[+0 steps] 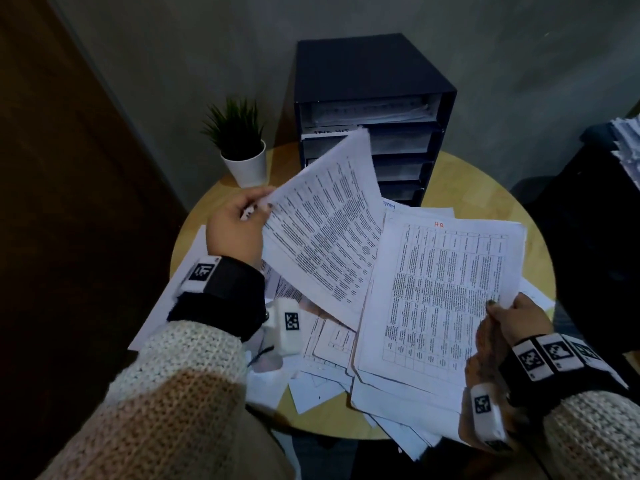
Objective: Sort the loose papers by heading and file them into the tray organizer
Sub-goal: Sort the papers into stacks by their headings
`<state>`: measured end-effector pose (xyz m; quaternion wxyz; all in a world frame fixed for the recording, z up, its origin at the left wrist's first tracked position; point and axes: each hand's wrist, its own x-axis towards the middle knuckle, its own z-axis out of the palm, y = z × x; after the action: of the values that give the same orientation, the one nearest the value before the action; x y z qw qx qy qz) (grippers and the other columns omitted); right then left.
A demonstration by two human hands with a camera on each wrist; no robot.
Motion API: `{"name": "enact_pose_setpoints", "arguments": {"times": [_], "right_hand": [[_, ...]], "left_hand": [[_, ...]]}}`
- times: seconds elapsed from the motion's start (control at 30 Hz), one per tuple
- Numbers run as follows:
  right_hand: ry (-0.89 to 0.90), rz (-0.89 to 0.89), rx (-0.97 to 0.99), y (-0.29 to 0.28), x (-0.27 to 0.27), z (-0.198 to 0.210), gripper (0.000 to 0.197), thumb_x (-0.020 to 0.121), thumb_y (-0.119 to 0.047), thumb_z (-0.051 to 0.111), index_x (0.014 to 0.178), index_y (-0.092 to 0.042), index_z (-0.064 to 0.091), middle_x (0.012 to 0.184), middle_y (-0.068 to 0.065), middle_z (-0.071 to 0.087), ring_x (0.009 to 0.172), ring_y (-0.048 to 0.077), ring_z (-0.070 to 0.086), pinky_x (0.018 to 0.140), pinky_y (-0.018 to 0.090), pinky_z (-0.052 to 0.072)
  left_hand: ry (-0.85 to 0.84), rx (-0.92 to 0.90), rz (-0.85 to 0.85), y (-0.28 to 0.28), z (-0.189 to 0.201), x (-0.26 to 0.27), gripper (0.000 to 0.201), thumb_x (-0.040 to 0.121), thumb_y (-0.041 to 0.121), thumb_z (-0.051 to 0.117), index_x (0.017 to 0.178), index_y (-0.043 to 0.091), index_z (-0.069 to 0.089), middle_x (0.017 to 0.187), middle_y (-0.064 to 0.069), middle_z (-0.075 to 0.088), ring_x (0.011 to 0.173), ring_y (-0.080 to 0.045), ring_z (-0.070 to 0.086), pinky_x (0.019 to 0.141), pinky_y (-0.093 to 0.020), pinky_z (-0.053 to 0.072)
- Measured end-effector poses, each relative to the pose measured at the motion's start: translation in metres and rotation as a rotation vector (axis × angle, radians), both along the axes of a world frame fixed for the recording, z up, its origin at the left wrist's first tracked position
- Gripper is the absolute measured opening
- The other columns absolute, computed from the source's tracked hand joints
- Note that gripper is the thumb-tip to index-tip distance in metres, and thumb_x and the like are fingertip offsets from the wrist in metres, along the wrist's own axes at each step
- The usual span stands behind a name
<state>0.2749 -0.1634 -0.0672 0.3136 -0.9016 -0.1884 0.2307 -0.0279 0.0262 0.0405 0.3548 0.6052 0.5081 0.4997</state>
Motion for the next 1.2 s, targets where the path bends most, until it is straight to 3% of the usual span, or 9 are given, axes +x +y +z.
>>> {"name": "enact_pose_setpoints", "arguments": {"times": [0.1,0.33,0.6,0.73,0.9,0.97,1.07,1.13,1.2], "right_hand": [[-0.016,-0.013,0.031,-0.001,-0.001,0.001,0.032,0.093,-0.016,0.055,0.12,0.001,0.056,0.109,0.023,0.062,0.08,0.024,0.046,0.074,0.029,0.035],[-0.016,-0.037,0.085,-0.002,-0.003,0.003,0.031,0.093,-0.017,0.055,0.119,-0.001,0.057,0.096,0.018,0.06,0.078,0.024,0.047,0.073,0.031,0.036],[0.1,-0.002,0.259,0.004,-0.019,0.013,0.012,0.091,-0.013,0.055,0.101,-0.007,0.059,0.09,0.018,0.064,0.081,0.026,0.058,0.079,0.034,0.045],[0.275,0.088,0.338,0.006,-0.02,0.012,0.024,0.079,-0.025,0.06,0.103,-0.026,0.057,0.104,0.01,0.067,0.094,0.028,0.064,0.087,0.041,0.053],[0.341,0.135,0.451,0.009,-0.034,0.024,0.022,0.09,0.006,0.05,0.099,-0.014,0.055,0.084,0.001,0.065,0.066,0.008,0.052,0.044,0.002,0.041],[0.358,0.186,0.484,0.01,-0.042,0.022,0.026,0.09,0.009,0.049,0.084,-0.015,0.056,0.07,-0.012,0.07,0.069,0.015,0.056,0.054,0.004,0.046],[0.428,0.152,0.531,0.013,-0.045,0.008,0.028,0.089,0.007,0.05,0.093,-0.018,0.063,0.089,0.0,0.073,0.095,0.032,0.065,0.085,0.04,0.053],[0.507,0.142,0.557,0.014,-0.048,0.005,0.029,0.088,0.006,0.051,0.101,-0.015,0.065,0.096,0.012,0.072,0.096,0.037,0.066,0.083,0.049,0.053],[0.601,0.12,0.59,0.014,-0.053,0.007,0.026,0.09,0.002,0.052,0.107,-0.014,0.064,0.092,0.01,0.074,0.087,0.031,0.07,0.071,0.042,0.057]], "left_hand": [[0.111,0.114,-0.013,0.004,0.036,-0.001,0.036,0.084,0.004,0.062,0.083,0.04,0.065,0.092,0.013,0.066,0.087,-0.002,0.059,0.076,-0.013,0.047],[-0.098,0.359,0.066,-0.002,0.117,-0.008,0.027,0.076,0.008,0.072,0.099,0.02,0.065,0.091,0.016,0.061,0.073,0.017,0.058,0.065,-0.004,0.045],[-0.247,0.181,-0.5,-0.028,0.121,0.016,0.028,0.071,0.003,0.073,0.089,0.025,0.072,0.087,0.007,0.072,0.086,-0.015,0.068,0.079,-0.033,0.056],[-0.248,0.033,-0.478,-0.025,0.103,0.031,0.028,0.076,0.0,0.072,0.097,0.018,0.07,0.101,-0.001,0.07,0.096,-0.013,0.066,0.088,-0.028,0.053],[-0.011,-0.191,-0.143,-0.01,0.039,0.052,0.018,0.074,0.029,0.079,0.083,0.015,0.073,0.082,0.0,0.072,0.079,-0.014,0.066,0.073,-0.026,0.053],[-0.01,-0.256,-0.095,-0.01,0.017,0.059,0.019,0.076,0.029,0.077,0.083,0.013,0.07,0.084,0.001,0.07,0.079,-0.014,0.062,0.061,-0.018,0.05],[-0.047,-0.288,-0.107,-0.012,-0.002,0.065,0.01,0.082,0.021,0.072,0.086,0.013,0.068,0.093,0.0,0.068,0.087,-0.015,0.061,0.067,-0.016,0.046],[-0.054,-0.277,-0.111,-0.013,-0.01,0.067,0.007,0.084,0.017,0.07,0.082,0.017,0.063,0.088,0.005,0.065,0.095,-0.019,0.061,0.08,-0.025,0.048],[-0.062,-0.257,-0.105,-0.014,-0.014,0.068,0.011,0.083,0.014,0.069,0.083,0.02,0.06,0.089,0.014,0.059,0.103,-0.015,0.058,0.088,-0.025,0.047]]}}
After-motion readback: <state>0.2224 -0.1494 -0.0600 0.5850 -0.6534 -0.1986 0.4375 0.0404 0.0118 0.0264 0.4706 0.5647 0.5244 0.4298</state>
